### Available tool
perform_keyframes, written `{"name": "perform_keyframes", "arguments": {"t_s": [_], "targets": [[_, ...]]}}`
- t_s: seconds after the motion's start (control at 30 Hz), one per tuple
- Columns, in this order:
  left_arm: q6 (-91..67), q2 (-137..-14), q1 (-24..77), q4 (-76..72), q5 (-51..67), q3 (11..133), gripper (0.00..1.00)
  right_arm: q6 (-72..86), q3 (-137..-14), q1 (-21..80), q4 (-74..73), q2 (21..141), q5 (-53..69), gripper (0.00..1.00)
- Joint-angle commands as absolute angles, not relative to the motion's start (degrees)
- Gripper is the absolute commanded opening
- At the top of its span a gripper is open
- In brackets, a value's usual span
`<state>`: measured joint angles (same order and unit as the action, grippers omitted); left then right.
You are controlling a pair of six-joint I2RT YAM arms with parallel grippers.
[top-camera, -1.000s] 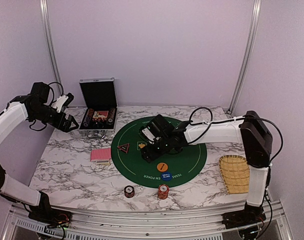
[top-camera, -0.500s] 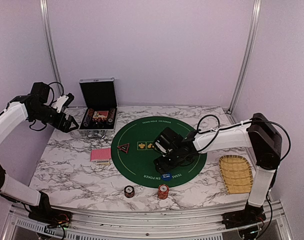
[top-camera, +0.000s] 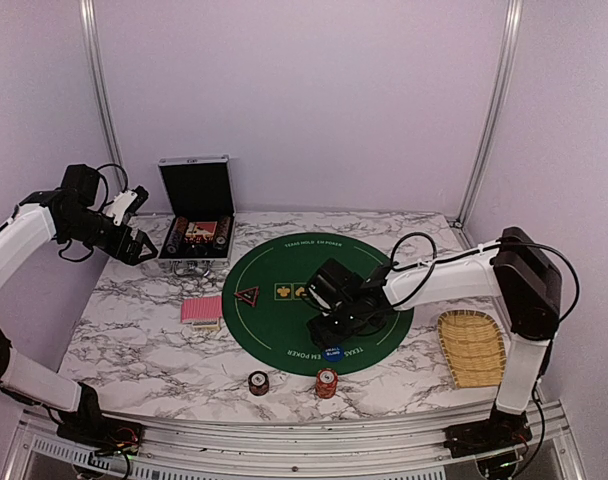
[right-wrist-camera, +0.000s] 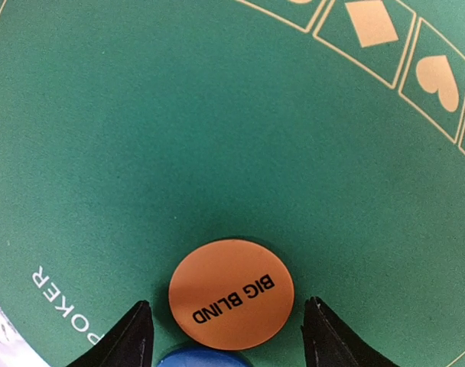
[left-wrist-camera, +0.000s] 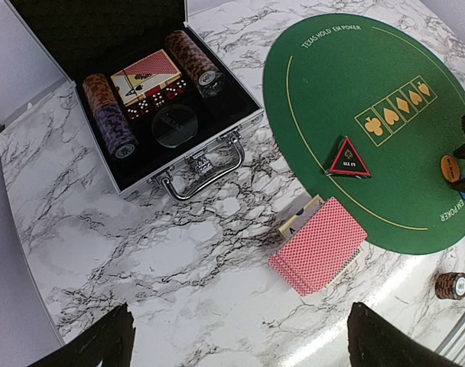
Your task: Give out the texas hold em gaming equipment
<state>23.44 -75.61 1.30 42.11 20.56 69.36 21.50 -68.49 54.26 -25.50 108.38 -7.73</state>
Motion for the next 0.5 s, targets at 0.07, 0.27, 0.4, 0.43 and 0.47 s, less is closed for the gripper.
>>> {"name": "perform_keyframes", "arguments": {"t_s": [0.07,0.27,0.4,0.43,0.47], "targets": [[23.93,-74.18,1.34,44.1,21.6,71.23,0.99,23.33,-67.41,54.27,-24.32,110.41,-10.0,0.61],[23.94,-74.01,1.37,44.29,21.71,71.51,0.99,23.85,-66.11,53.38,-22.95,110.74,-9.21,0.53],[23.98,-74.03,1.35,44.38,21.63,71.61,0.99,23.72,-66.46,52.61,-22.45,110.93,-9.45,0.48],[23.99,-74.02,1.4,44.38,21.64,71.64,0.99,23.51,-66.71,52.3,-22.42,111.06,-9.75,0.47],[23.99,-74.03,1.34,44.4,21.67,71.7,0.99,23.29,-66.93,51.99,-22.41,111.21,-10.08,0.46]]}}
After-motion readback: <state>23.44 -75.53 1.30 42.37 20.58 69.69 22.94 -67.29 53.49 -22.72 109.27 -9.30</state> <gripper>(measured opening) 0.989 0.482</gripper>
